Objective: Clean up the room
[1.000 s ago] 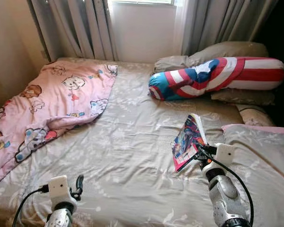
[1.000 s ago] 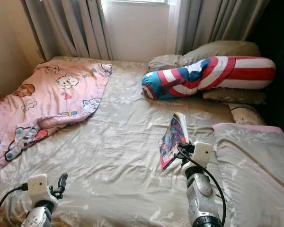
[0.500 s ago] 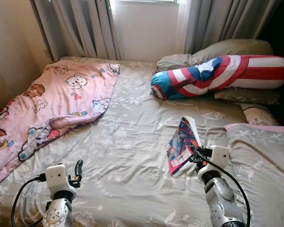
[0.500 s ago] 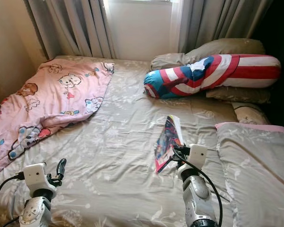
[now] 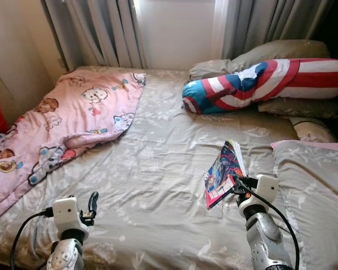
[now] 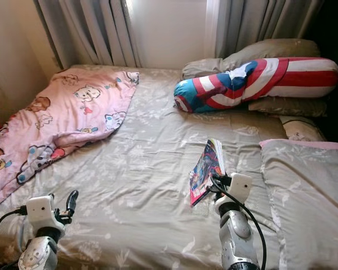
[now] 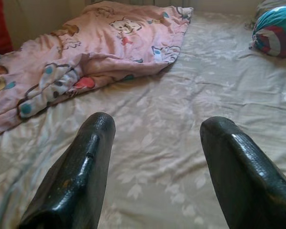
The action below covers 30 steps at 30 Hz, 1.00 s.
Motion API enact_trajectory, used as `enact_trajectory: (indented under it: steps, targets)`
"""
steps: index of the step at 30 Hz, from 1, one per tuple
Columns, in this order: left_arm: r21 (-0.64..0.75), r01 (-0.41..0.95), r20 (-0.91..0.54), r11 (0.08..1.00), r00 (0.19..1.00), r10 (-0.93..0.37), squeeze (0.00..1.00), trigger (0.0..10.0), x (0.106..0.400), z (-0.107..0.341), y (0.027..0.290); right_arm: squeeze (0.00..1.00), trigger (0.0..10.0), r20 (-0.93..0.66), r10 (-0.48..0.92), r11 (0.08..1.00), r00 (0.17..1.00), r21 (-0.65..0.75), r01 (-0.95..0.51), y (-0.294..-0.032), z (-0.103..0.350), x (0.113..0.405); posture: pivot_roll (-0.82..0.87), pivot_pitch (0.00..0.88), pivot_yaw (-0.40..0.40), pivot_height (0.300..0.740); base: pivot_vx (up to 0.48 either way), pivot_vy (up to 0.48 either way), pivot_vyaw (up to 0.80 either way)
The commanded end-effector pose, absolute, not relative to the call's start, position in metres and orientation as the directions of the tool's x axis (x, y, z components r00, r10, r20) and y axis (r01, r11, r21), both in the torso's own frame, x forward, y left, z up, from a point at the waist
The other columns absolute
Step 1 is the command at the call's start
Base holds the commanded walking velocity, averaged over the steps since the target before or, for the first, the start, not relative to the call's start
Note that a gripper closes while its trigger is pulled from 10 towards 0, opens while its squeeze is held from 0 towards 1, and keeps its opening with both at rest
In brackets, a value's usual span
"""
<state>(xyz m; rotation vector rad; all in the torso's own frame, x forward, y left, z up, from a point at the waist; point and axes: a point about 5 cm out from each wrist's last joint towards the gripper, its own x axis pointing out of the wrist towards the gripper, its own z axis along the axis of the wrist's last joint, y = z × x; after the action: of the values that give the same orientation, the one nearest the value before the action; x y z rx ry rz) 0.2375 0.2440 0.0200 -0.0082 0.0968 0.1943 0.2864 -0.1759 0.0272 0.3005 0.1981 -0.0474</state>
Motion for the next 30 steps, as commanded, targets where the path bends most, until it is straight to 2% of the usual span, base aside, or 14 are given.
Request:
enact_trajectory:
  steps: [1,9,13,21,30]
  targets:
    - [0.020,-0.175,-0.098,0.984,0.979,0.176,0.00,10.0,0.237,0.022,0.245,0.00,10.0,-0.167,-0.025,0.956,0.986,0.284,0.072,-0.178,0.033,0.289,0.05,0.000,0.030,0.672,0.000,0.000,0.00]
    - [0.036,-0.176,-0.102,0.984,0.979,0.179,0.00,10.0,0.232,0.025,0.247,0.00,10.0,-0.196,-0.008,0.965,0.981,0.255,0.058,-0.178,0.033,0.294,0.07,0.024,0.032,0.672,0.000,0.000,0.00]
    - [0.056,-0.166,-0.106,0.985,0.979,0.171,0.00,10.0,0.231,0.026,0.249,0.00,10.0,-0.191,-0.008,0.965,0.981,0.257,0.058,-0.175,0.034,0.297,0.07,0.030,0.038,0.648,0.000,0.000,0.00]
    - [0.072,-0.157,-0.115,0.985,0.980,0.165,0.00,10.0,0.225,0.029,0.253,0.00,10.0,-0.167,0.007,0.952,0.986,0.302,0.045,-0.168,0.039,0.305,0.09,0.055,0.057,0.648,0.000,0.000,0.00]
    - [0.091,-0.135,-0.105,0.987,0.984,0.145,0.00,10.0,0.227,0.037,0.257,0.00,10.0,-0.177,0.004,0.906,0.984,0.417,0.071,-0.169,0.043,0.319,0.11,0.073,0.083,0.648,0.000,0.000,0.00]
